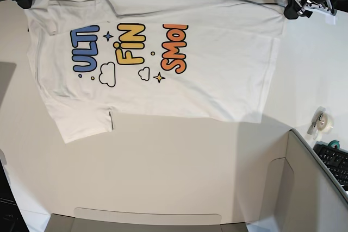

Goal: Layout the t-shirt on the table in an organized manner, then fold the t-shirt properly
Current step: 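Drag the folded edge with both grippers away from the shirt hem, then release the shirt and move both grippers toward the shirt hem corners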

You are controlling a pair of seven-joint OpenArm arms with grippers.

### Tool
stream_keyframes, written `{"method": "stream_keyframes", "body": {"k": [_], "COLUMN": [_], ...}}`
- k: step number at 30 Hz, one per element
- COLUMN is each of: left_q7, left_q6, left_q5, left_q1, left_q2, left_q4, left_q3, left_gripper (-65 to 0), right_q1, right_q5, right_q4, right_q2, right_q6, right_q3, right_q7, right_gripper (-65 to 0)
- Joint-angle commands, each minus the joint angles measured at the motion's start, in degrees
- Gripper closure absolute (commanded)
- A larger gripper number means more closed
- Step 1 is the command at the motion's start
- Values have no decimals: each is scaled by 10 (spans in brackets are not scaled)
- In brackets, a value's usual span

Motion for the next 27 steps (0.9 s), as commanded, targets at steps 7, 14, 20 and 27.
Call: {"method": "stream_keyframes", "body": {"k": [7, 14, 20, 27], "left_q7": [5, 5, 5, 5], "left_q6": [2, 2, 0, 0], "left_q5": [6, 6, -17, -64], "left_q1": [6, 11, 20, 40], "left_q2": [-6, -6, -6, -8], "left_q4": [7, 7, 39, 162], "left_q3": [-48, -60, -95, -93], "left_gripper": [-265, -265, -265, -265], "right_q1": [-29, -56, -85, -83], "right_q5": [20, 59, 103, 109], "right_q4": [10, 10, 46, 162], "right_q2": [12, 12, 13, 37], "right_q6": [0, 0, 0, 14], "right_q3": [9, 9, 10, 10], "right_q7": [2, 2, 2, 3], "right_gripper": [-333, -333, -333, -333]}}
